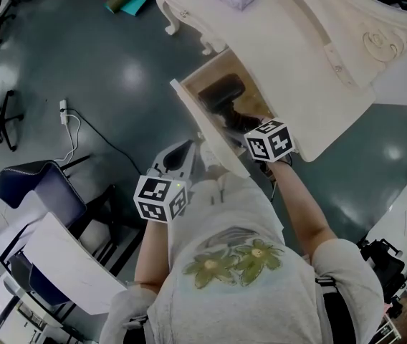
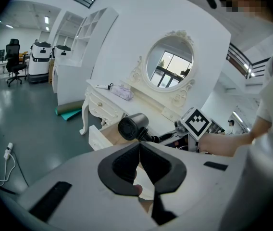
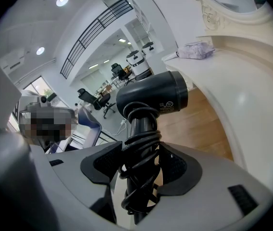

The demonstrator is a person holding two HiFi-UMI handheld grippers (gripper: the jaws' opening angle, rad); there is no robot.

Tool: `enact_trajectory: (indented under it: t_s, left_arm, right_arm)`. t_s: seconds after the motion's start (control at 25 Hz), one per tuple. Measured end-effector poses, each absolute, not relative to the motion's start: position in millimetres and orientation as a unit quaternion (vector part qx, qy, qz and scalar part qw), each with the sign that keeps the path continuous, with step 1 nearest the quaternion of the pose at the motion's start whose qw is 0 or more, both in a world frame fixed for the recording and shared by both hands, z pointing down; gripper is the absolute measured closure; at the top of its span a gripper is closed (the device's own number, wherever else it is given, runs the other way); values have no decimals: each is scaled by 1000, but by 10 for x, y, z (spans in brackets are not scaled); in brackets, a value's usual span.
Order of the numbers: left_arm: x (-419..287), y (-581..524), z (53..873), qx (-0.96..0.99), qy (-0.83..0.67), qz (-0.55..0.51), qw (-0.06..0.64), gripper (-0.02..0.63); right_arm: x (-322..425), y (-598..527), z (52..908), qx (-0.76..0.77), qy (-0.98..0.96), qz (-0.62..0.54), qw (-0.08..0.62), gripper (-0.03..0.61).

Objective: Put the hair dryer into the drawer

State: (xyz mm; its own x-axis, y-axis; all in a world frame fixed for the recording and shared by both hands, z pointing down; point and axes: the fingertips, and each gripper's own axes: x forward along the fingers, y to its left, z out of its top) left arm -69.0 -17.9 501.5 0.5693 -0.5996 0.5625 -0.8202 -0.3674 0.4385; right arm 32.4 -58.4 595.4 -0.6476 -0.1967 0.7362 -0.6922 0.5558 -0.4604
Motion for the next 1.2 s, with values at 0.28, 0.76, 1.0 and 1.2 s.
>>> enact_trajectory:
  t_s: [0.28, 0.76, 1.0, 1.2]
  left_arm:
    - [-727, -182, 5051, 809, -441, 155, 358, 603]
    - [-816, -230, 5114, 803, -443, 158, 366, 603]
    - [-846, -239, 5149, 799, -445, 156, 372, 603]
    - [-863, -245, 5181, 797, -446, 158, 376, 603]
  right_arm:
    - [301, -631, 6035, 269, -819, 388, 327, 347]
    - [263, -712, 6184, 268, -812, 393, 339, 347]
    - [252, -739, 6258, 266, -808, 395, 346, 347]
    - [262, -769, 6326, 265, -806, 397, 352, 348]
